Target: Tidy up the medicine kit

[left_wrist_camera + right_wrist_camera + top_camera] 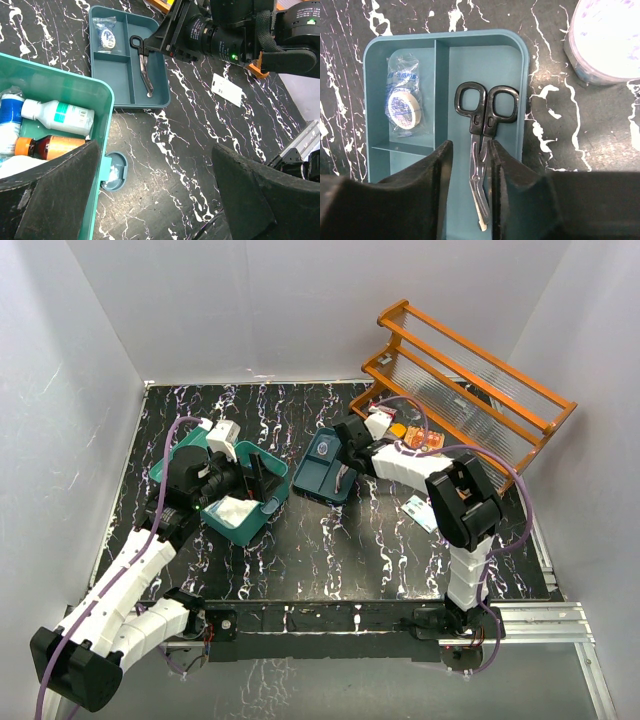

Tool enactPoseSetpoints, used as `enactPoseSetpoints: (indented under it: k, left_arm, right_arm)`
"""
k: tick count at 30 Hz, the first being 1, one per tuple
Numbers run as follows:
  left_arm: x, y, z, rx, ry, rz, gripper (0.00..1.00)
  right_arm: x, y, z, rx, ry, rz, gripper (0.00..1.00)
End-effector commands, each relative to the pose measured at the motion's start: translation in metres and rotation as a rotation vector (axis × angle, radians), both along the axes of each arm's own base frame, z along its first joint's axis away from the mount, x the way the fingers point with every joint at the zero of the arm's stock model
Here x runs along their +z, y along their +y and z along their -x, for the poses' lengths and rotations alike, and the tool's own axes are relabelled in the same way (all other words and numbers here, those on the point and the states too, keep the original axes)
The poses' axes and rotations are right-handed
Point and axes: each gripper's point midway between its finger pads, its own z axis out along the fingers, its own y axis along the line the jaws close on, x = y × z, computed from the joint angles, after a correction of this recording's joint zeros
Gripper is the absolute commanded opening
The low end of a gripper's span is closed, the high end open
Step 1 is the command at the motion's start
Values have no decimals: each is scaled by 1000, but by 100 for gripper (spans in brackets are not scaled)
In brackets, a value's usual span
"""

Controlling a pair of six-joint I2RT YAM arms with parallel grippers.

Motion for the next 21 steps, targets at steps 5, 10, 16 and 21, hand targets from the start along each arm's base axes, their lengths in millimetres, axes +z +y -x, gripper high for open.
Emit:
enactPoseSetpoints:
  k: [5, 10, 16, 21]
  left_arm:
    - [26, 0, 1, -2, -59, 18, 93]
    - [27, 1, -1, 2, -69, 10, 93]
    - [27, 1, -2, 2, -66, 7, 93]
    - [25, 2, 0, 3, -61, 5, 93]
  right_arm:
    - [38, 17, -4, 135, -61, 36, 42]
    - [37, 43, 15, 292, -32, 25, 43]
    - [24, 76, 31, 394, 12, 8, 44]
    - [7, 80, 34, 399, 66, 55, 37]
